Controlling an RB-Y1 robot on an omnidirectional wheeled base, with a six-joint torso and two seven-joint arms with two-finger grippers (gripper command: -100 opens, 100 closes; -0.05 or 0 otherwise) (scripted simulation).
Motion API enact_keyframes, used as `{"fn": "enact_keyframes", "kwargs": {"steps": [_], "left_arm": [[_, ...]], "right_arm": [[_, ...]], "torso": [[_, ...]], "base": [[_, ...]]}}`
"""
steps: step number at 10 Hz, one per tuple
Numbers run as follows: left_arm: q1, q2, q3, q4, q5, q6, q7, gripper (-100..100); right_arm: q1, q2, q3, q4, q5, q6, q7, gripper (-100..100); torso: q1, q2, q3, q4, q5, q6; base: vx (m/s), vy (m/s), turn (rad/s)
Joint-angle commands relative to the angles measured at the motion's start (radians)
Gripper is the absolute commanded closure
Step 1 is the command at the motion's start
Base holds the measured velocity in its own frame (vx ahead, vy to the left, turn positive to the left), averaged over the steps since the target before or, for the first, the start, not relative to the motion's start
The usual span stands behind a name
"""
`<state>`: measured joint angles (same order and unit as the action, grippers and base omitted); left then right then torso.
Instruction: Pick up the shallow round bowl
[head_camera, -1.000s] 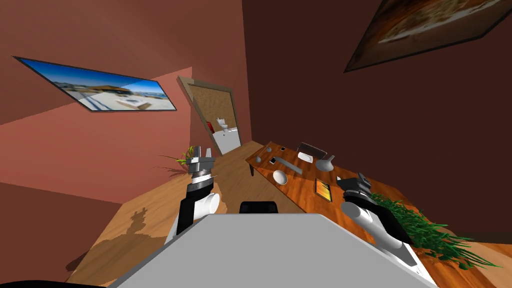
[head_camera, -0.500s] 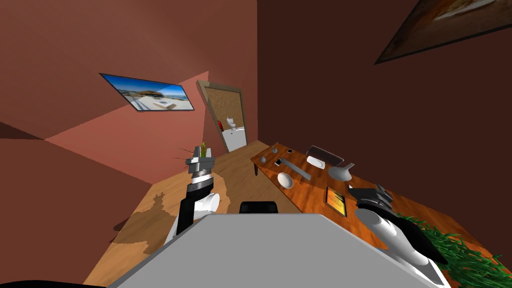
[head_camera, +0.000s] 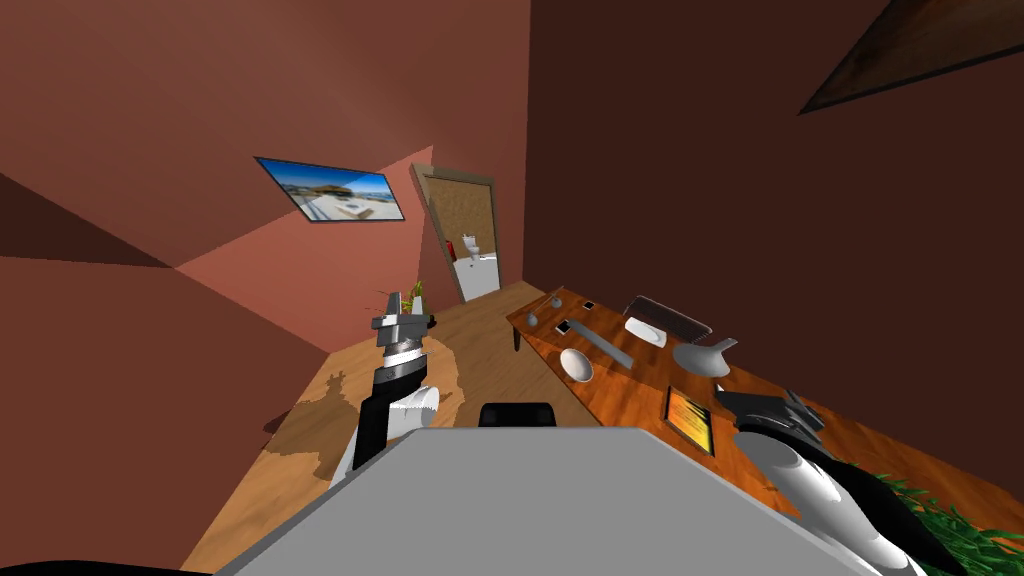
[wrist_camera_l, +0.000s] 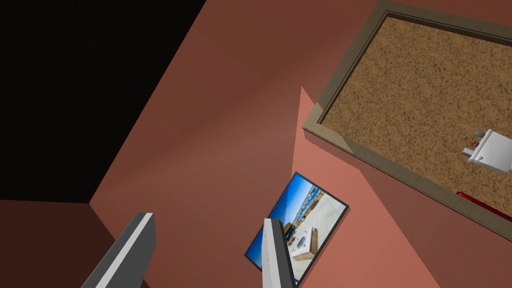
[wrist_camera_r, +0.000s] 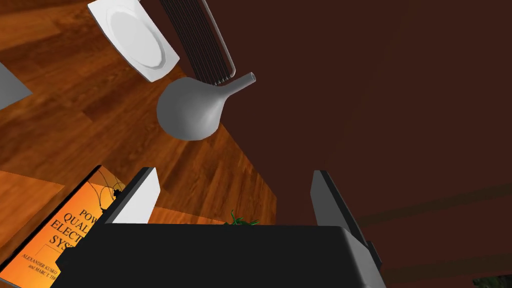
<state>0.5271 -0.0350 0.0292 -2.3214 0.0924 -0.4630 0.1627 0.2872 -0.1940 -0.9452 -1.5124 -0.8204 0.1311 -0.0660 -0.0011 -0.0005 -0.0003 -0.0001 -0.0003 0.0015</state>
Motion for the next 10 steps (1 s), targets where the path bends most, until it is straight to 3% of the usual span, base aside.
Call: {"fn": "enact_keyframes", "kwargs": {"steps": [1,2,3,5,6,7,8,9,10], "left_arm": [[0.000,0.000,0.000,0.000,0.000,0.000,0.000,0],[0.000,0.000,0.000,0.000,0.000,0.000,0.000,0],[0.000,0.000,0.000,0.000,0.000,0.000,0.000,0],[0.000,0.000,0.000,0.000,0.000,0.000,0.000,0],[0.000,0.000,0.000,0.000,0.000,0.000,0.000,0],[0.000,0.000,0.000,0.000,0.000,0.000,0.000,0],[0.000,0.000,0.000,0.000,0.000,0.000,0.000,0],[0.000,0.000,0.000,0.000,0.000,0.000,0.000,0],[0.000,0.000,0.000,0.000,0.000,0.000,0.000,0]], "right_arm": [[-0.014,-0.002,-0.050,0.050,-0.050,0.023,0.000,-100],[-0.014,-0.002,-0.056,0.058,-0.050,0.023,0.000,-100],[-0.030,-0.001,-0.098,0.093,-0.093,0.058,0.000,-100],[-0.030,-0.001,-0.117,0.106,-0.093,0.058,0.000,-100],[-0.046,0.002,-0.156,0.153,-0.137,0.091,0.000,-100],[-0.046,0.002,-0.177,0.153,-0.137,0.091,0.000,-100],[-0.061,0.005,-0.202,0.201,-0.179,0.125,0.001,-100],[-0.061,0.005,-0.237,0.201,-0.179,0.125,0.001,-100],[-0.061,0.005,-0.237,0.201,-0.179,0.125,0.001,-100]], "torso": [[0.000,0.000,0.000,0.000,0.000,0.000],[0.000,0.000,0.000,0.000,0.000,-0.001],[0.000,0.000,0.000,0.000,0.000,0.000],[0.000,0.000,0.000,0.000,0.000,0.000],[0.000,0.000,0.000,0.000,0.000,0.000],[0.000,0.000,0.000,0.000,0.000,-0.001],[0.000,0.000,0.000,0.000,0.000,0.000],[0.000,-0.001,0.000,0.000,0.000,-0.001],[0.000,0.000,0.000,0.000,0.000,0.000]], "base": [[-0.004,-0.001,0.312],[-0.003,-0.011,0.190],[-0.005,-0.008,0.281],[-0.002,-0.008,0.084],[-0.003,0.000,0.305],[-0.003,-0.009,0.193],[-0.003,-0.007,0.326],[-0.001,-0.012,0.166],[0.000,-0.006,-0.034]]}}
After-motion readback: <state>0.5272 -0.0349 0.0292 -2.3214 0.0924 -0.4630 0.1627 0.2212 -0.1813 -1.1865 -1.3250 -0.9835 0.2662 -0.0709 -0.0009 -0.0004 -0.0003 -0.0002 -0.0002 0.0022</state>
